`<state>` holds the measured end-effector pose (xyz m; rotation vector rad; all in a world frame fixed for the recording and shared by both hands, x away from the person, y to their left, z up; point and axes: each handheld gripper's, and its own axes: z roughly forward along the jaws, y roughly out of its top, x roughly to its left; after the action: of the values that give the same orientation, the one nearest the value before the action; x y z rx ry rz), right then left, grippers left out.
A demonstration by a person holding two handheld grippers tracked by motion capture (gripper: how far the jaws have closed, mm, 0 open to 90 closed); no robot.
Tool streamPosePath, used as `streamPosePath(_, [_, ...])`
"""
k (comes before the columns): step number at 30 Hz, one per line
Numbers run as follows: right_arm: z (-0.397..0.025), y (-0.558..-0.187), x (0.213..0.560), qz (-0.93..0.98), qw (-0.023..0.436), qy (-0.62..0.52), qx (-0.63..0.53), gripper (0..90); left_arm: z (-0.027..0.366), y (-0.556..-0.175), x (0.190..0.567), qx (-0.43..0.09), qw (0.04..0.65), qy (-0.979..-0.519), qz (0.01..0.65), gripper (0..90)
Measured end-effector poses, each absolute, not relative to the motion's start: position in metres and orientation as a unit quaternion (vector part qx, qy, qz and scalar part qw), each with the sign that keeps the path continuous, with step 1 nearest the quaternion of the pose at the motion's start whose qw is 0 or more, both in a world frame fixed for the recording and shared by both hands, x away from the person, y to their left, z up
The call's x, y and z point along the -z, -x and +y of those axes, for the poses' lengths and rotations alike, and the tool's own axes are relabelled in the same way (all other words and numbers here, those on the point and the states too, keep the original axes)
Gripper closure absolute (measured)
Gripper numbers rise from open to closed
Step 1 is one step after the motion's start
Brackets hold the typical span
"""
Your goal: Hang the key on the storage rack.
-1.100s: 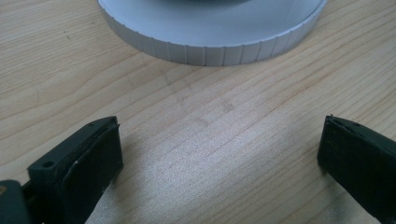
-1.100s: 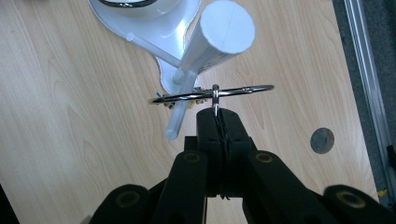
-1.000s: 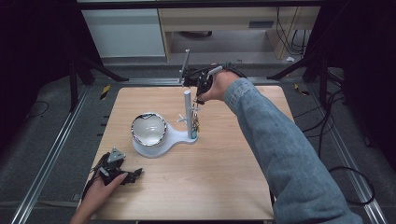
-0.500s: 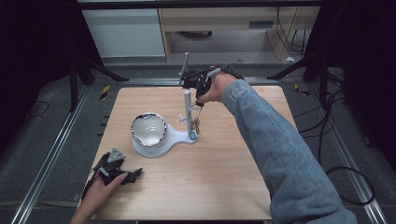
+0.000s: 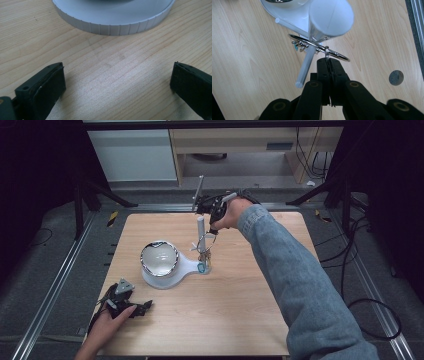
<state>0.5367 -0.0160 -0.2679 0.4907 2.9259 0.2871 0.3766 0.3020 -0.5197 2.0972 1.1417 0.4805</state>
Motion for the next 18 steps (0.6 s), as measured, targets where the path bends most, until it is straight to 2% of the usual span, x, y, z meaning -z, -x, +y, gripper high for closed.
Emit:
streamPosePath(2, [-0.018,-0.537,0.266,0.977,0.081,-0.166,-0.103,83.9,0.302,-0.377,0.520,-0.185,0.346,-0.808,0.440,0.0])
streamPosePath(10, [-0.027,-0.538,0.260,0.973,0.099,-0.179,-0.110,85.9,0.302,-0.377,0.520,-0.185,0.346,-0.808,0.440,0.0])
streamPosePath(18, [-0.045,-0.538,0.260,0.965,0.116,-0.199,-0.122,79.9,0.302,-0.377,0.520,-0.185,0.345,-0.808,0.440,0.0])
